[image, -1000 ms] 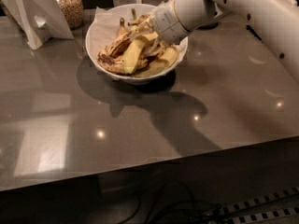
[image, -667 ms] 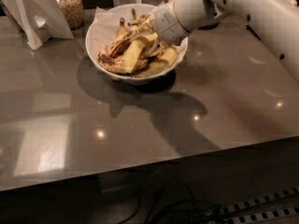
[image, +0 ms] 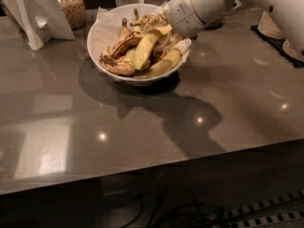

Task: Pick banana from white bowl

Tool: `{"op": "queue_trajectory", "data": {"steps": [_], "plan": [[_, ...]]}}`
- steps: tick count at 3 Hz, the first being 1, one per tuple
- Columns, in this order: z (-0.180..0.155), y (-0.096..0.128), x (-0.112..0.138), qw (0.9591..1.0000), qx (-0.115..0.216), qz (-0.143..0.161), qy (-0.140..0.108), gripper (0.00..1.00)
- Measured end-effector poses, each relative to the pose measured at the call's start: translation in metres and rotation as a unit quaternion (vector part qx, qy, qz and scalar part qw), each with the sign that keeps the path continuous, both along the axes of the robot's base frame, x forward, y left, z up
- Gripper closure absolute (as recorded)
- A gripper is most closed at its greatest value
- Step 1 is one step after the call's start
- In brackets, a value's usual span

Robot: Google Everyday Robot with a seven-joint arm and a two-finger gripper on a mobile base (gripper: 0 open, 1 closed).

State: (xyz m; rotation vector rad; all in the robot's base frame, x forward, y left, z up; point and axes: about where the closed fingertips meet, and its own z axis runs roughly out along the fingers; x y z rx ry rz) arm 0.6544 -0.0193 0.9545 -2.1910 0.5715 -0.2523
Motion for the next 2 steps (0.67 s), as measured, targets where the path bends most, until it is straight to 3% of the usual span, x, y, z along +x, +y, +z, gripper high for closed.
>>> {"op": "queue_trajectory", "data": {"steps": [1,2], "plan": [[0.015,-0.022,-0.001,0.9998,0.008,-0.017,0.003,1.0],[0.03,-0.041,-0.01,0.9991,0.026,-0.026,0.021,1.0]]}}
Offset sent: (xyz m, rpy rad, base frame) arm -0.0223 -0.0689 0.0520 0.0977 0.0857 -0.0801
